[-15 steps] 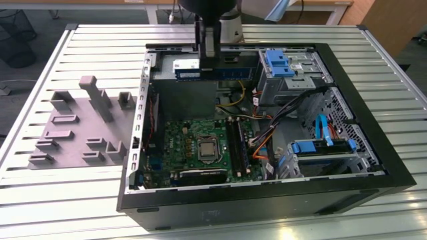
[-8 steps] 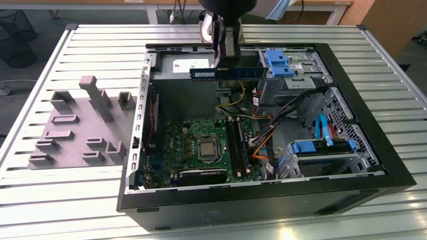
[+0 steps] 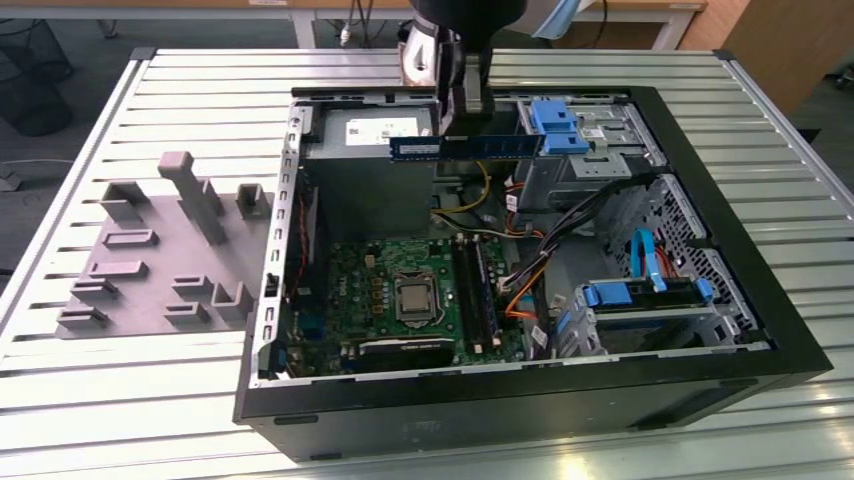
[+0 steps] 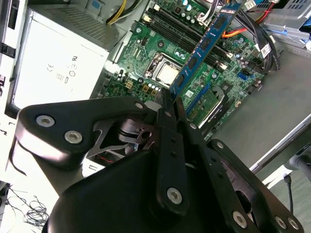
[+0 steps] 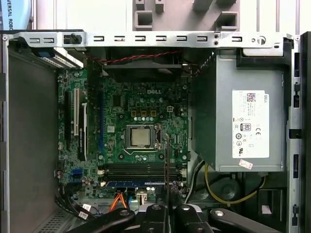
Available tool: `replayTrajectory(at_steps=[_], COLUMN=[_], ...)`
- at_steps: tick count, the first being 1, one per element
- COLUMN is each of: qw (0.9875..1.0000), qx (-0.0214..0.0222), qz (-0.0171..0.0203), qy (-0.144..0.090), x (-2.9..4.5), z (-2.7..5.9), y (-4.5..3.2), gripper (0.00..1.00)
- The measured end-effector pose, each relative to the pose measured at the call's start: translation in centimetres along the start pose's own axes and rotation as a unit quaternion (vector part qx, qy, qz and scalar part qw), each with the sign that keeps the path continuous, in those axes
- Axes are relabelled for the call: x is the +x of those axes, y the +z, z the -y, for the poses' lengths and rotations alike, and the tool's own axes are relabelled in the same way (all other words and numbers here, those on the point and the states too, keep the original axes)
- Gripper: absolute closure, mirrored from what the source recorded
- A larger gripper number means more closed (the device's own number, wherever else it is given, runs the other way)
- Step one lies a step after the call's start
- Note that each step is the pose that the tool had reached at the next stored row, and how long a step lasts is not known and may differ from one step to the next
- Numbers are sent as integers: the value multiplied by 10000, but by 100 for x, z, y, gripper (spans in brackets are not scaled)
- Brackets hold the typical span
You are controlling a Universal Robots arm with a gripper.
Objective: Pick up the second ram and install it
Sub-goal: 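Insert the second ram into the second slot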
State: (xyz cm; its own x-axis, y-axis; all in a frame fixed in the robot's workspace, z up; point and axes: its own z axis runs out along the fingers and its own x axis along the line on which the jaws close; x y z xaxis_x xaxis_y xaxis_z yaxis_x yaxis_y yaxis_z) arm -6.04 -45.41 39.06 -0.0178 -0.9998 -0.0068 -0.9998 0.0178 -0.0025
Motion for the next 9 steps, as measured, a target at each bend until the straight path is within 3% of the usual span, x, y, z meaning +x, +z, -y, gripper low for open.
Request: replayTrajectory(at_steps=[9], qw=[10000], qx=[0], qz=[-1], qy=[34], x=[0], z=[0], y=[0], gripper=[86])
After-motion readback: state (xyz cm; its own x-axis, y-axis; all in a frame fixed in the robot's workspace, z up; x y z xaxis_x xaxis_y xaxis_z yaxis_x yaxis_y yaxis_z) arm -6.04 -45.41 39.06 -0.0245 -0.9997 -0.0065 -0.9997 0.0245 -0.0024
